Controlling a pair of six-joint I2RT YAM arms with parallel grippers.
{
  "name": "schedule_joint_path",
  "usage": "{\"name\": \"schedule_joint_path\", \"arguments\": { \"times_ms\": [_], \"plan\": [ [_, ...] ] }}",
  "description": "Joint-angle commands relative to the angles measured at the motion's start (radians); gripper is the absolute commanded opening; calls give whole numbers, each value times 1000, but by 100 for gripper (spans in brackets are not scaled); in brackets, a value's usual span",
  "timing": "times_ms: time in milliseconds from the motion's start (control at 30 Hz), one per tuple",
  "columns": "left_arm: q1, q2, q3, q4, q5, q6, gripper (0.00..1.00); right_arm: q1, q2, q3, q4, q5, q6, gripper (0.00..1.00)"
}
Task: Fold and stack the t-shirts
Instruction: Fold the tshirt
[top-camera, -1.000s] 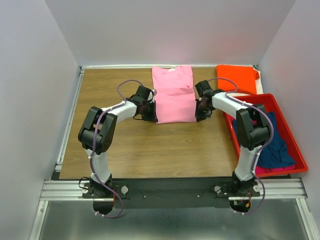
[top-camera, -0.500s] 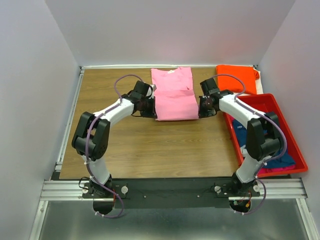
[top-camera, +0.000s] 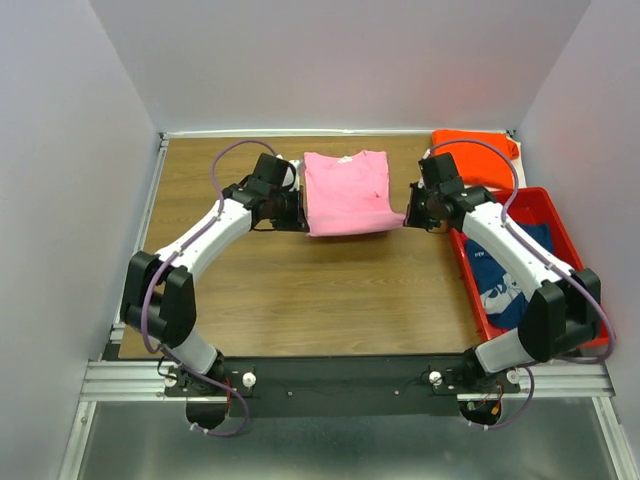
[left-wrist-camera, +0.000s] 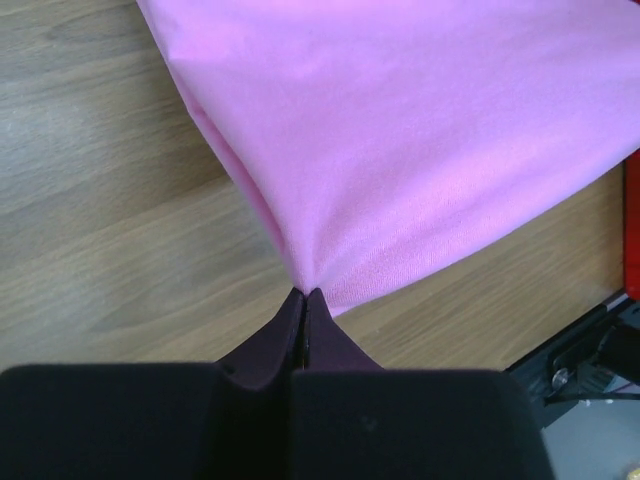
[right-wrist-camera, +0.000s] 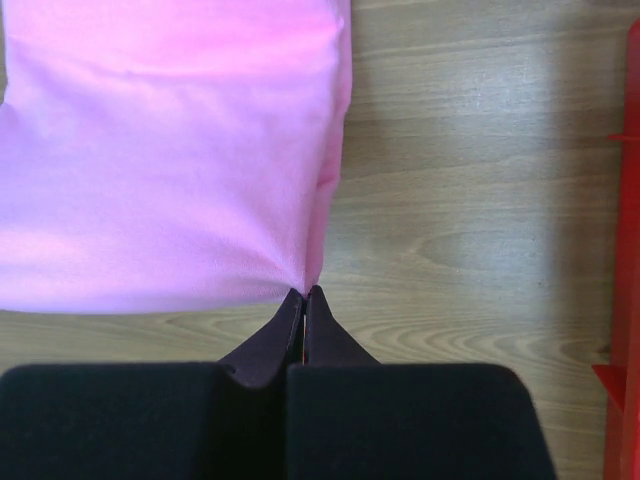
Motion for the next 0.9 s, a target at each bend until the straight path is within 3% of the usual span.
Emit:
{"name": "schedule_joint_path", "arguments": {
  "times_ms": [0, 300, 867],
  "plan": [
    [11, -105, 20, -110, -18, 3, 0, 12, -79, -15, -78, 39, 5, 0],
    [24, -175, -1, -93, 58, -49, 0, 26, -132, 38, -118, 70, 96, 1],
    [154, 134, 240, 16, 166, 30, 0, 26, 334, 483, -111, 291, 64, 0]
  ]
}}
